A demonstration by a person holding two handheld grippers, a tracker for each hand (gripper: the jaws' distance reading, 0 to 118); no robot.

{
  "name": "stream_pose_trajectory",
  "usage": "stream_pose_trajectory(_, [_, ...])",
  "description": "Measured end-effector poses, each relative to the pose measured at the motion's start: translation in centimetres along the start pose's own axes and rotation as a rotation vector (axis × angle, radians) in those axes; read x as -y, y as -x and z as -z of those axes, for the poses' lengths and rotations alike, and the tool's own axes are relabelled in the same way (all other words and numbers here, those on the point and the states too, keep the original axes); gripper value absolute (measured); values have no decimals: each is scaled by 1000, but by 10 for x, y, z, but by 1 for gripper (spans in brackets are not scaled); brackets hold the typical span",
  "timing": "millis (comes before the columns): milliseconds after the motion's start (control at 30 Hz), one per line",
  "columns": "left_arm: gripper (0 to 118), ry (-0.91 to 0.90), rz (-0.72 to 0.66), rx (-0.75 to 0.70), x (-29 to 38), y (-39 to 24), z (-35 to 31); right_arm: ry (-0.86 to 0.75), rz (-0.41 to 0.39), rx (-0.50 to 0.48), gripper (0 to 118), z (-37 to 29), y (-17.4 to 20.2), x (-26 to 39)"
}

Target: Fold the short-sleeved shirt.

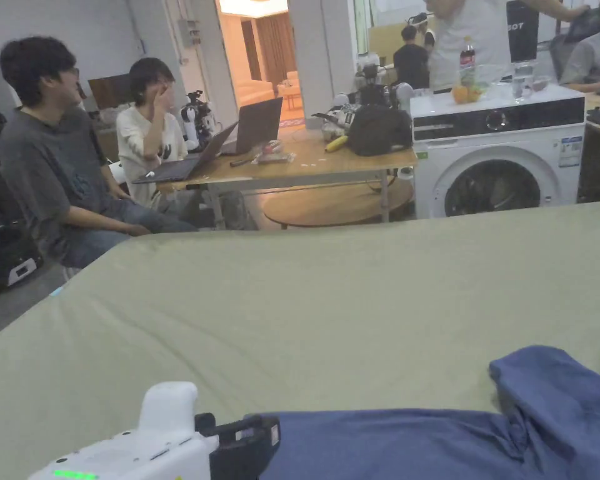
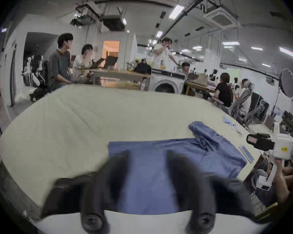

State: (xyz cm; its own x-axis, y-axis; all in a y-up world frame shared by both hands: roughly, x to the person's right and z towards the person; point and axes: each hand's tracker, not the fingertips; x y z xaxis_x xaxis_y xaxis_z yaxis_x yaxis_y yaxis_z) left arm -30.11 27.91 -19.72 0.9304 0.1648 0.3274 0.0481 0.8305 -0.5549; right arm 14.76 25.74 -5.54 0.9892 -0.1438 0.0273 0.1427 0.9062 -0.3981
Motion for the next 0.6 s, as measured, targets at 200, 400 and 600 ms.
stream_pose_trajectory(200, [81, 195, -80, -74, -33, 40, 117, 47, 21, 5, 0, 7, -17, 14])
stream_pose_trajectory(400, [62, 326, -112, -222, -24, 66, 202, 87, 49, 74, 0, 5, -51, 23])
stream_pose_trajectory(600, [48, 330, -37, -233, -14, 57, 211, 144, 108, 122, 0, 6, -80, 34])
